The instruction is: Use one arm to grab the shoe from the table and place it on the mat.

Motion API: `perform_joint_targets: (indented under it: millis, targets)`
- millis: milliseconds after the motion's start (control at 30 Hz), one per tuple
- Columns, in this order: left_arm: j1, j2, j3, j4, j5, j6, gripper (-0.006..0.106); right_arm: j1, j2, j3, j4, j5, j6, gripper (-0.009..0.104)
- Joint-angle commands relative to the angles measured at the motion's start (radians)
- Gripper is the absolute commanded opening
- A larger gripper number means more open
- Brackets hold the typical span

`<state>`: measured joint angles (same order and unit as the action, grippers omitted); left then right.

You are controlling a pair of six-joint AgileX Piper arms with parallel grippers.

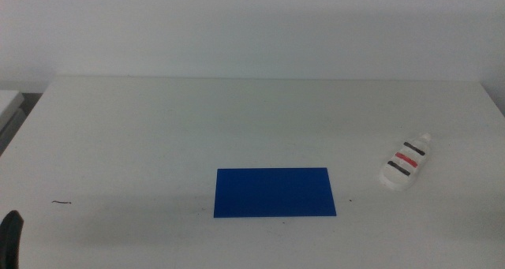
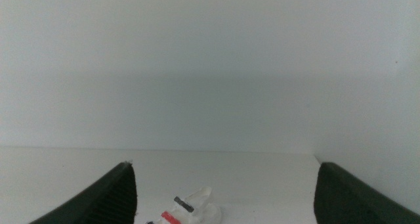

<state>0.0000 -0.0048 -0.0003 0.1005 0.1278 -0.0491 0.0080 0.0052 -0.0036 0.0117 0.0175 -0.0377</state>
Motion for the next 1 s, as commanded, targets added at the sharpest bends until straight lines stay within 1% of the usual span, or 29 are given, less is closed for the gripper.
perform_joint_targets:
  millis: [0,67,133,233,367,433,533,600,667,733,800,867,967]
  targets:
    - [-0.001,0.005,0.0,-0.004,-0.012,-0.001,0.094,-0.008,-0.005,0.004,0.012,-0.011,-0.004,0.093]
    - [-0.001,0.005,0.0,-0.004,-0.012,-0.001,0.094,-0.008,-0.005,0.004,0.019,0.031,-0.004,0.093]
    - [-0.001,0.005,0.0,-0.004,-0.012,-0.001,0.094,-0.008,-0.005,-0.049,0.019,0.131,-0.004,0.093]
    - [-0.001,0.005,0.0,-0.004,-0.012,-0.001,0.094,-0.008,0.071,-0.181,0.019,0.308,-0.004,0.093]
    - [-0.001,0.005,0.0,-0.004,-0.012,-0.001,0.094,-0.008,0.244,-0.369,0.022,0.475,-0.004,0.093]
    - [-0.001,0.005,0.0,-0.004,-0.012,-0.001,0.094,-0.008,0.353,-0.468,0.047,0.586,-0.004,0.093]
    - [-0.001,0.005,0.0,-0.004,-0.012,-0.001,0.094,-0.008,0.577,-0.634,0.115,0.778,-0.004,0.093]
    - [-0.001,0.005,0.0,-0.004,-0.012,-0.001,0.094,-0.008,0.712,-0.734,0.134,0.826,0.0,0.093]
    - [-0.001,0.005,0.0,-0.004,-0.012,-0.001,0.094,-0.008,0.846,-0.826,0.142,0.893,0.067,0.093]
    - [-0.001,0.005,0.0,-0.004,-0.012,-0.001,0.094,-0.008,0.996,-0.924,0.172,0.959,0.197,0.093]
    - [-0.001,0.005,0.0,-0.004,-0.012,-0.001,0.094,-0.007,1.126,-1.001,0.183,0.988,0.341,0.093]
    - [-0.001,0.005,0.0,-0.004,-0.012,-0.001,0.094,0.016,1.262,-1.075,0.166,0.967,0.465,0.093]
    - [-0.001,0.005,0.0,-0.004,-0.012,-0.001,0.094,0.071,1.449,-1.196,0.098,0.943,0.63,0.093]
